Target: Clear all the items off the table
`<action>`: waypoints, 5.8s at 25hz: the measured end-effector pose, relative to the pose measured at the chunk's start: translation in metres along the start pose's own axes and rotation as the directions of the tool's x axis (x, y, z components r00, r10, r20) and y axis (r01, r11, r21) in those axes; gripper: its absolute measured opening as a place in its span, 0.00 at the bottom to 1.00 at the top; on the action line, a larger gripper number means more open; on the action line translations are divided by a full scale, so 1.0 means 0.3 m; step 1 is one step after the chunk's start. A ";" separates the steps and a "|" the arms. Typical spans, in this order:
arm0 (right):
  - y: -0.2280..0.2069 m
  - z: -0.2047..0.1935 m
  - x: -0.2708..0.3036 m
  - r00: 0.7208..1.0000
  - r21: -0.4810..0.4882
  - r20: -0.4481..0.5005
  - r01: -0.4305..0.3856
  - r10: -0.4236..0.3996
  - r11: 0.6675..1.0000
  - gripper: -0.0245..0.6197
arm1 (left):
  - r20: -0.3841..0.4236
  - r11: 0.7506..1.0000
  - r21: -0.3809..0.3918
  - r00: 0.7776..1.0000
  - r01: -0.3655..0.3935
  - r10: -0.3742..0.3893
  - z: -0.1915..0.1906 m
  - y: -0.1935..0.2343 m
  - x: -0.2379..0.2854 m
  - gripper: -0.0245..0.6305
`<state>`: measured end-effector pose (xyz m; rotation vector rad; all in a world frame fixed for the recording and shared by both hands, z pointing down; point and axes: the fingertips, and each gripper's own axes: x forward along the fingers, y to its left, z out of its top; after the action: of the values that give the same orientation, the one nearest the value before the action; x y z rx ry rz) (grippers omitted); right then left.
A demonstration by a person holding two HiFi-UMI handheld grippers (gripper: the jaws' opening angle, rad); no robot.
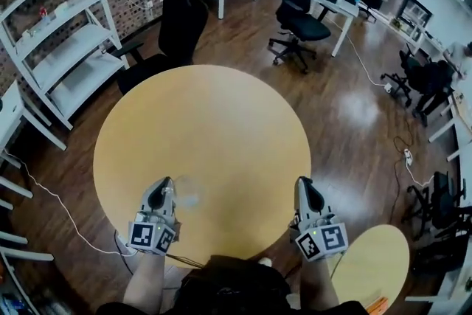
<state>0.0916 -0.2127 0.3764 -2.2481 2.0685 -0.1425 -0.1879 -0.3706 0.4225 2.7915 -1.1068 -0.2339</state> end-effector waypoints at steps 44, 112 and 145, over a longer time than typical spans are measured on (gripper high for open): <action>0.279 -0.623 0.560 0.814 0.007 -0.394 -0.462 0.427 0.887 0.04 | -0.059 0.887 0.110 0.888 -0.448 0.455 -0.485 0.579 0.042 0.04; -0.283 0.249 -0.413 0.957 -0.098 0.241 0.189 -0.161 0.977 0.04 | 0.191 0.984 -0.030 0.967 0.177 -0.168 0.175 -0.416 -0.008 0.04; -0.602 0.166 -1.110 0.782 -0.014 0.191 0.606 -0.593 0.795 0.04 | 0.158 0.791 -0.043 0.786 0.610 -0.598 0.134 -1.073 0.216 0.04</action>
<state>0.2490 0.1340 0.3455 -2.7699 1.2191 0.1002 0.0662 -0.1852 0.3202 2.9836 -0.1555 -0.5275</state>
